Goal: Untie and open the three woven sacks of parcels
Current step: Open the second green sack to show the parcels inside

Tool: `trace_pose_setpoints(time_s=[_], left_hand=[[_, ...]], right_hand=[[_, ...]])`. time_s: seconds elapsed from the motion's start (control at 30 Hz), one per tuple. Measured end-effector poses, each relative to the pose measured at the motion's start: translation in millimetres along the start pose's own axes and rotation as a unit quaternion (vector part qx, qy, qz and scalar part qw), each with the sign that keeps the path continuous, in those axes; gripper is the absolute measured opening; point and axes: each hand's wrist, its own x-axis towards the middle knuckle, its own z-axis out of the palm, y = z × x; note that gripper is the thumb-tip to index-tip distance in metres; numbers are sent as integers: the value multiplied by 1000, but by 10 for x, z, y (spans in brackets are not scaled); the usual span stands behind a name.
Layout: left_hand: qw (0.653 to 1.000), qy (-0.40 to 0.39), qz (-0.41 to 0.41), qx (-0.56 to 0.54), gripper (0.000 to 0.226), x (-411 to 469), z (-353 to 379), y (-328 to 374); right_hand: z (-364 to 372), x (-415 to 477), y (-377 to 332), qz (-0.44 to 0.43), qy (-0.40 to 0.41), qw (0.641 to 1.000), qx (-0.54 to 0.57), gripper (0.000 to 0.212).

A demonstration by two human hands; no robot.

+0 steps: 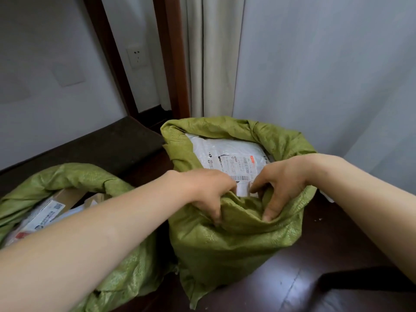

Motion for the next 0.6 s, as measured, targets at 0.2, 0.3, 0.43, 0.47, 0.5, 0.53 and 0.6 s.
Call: trace_pose_setpoints(time_s=[0.2, 0.3, 0.43, 0.47, 0.5, 0.53, 0.6], left_hand=[[945, 322, -20, 59, 30, -148, -38, -304], [879, 472, -24, 64, 37, -214, 93, -458], [938, 317, -119, -75, 95, -222, 453, -488], [951, 238, -115, -161, 105, -263, 495, -453], [943, 176, -98, -264, 106, -303, 486, -420], [919, 135, -84, -360, 102, -329, 451, -407], [902, 144, -79, -399, 86, -317, 429, -458]], right_hand=[[-117, -86, 79, 15, 79, 993, 85, 68], [-118, -16, -2, 10, 248, 968, 32, 48], [293, 286, -208, -1, 399, 917, -3, 24], [404, 343, -229, 0, 408, 913, 7, 25], [493, 392, -230, 4, 421, 907, 16, 25], [558, 428, -226, 8, 440, 898, 30, 24], [613, 468, -229, 17, 462, 885, 62, 21]])
